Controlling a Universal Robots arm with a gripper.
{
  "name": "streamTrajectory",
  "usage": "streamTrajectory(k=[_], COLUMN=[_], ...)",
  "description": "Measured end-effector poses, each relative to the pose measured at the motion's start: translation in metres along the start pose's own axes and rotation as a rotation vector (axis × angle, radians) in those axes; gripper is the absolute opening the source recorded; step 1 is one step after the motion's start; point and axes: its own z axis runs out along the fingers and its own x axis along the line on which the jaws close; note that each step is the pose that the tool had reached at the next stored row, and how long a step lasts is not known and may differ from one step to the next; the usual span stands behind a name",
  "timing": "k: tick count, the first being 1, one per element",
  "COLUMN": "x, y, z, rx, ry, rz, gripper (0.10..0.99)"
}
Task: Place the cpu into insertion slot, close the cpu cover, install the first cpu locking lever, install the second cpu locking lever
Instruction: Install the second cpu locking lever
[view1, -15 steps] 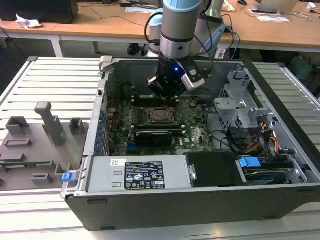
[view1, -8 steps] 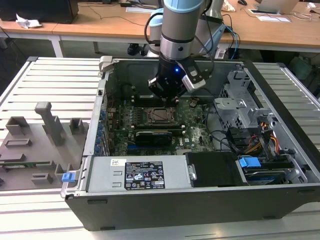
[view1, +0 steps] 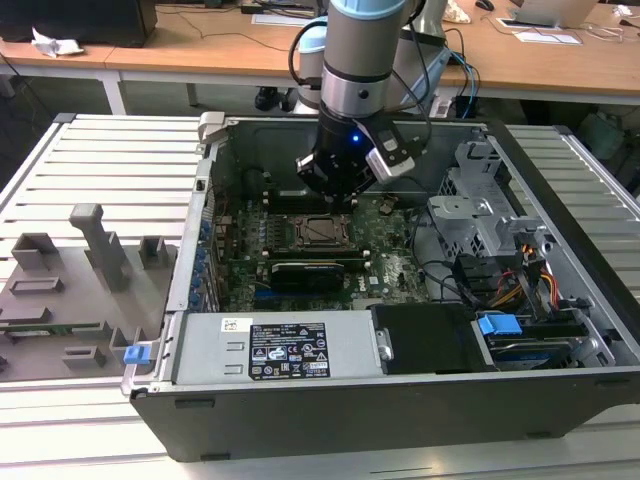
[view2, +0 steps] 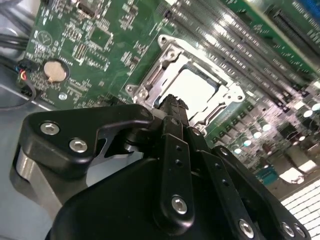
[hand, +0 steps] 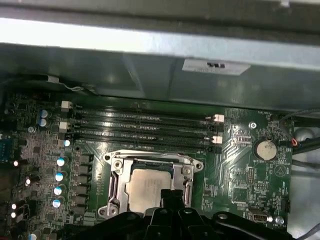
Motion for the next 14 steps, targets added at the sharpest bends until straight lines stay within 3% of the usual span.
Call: streamTrajectory(k=[3, 10, 11, 12, 14], x=[0.0006, 0.0011, 0.0011, 0.0009, 0.0012], y=[-0.007, -0.0128, -0.014, -0.0152, -0.0202], z=[-0.0003, -0.0005, -0.0005, -0.0004, -0.0002], rx=[0.0, -0.001, -0.014, -0.023, -0.036], ry=[-0.0002, -0.0002, 0.0045, 0.0154, 0.0276], rz=[0.0, 0.0, 0.0, 0.001, 0.001], gripper=[0.106, 0.106, 0.106, 0.106, 0.106])
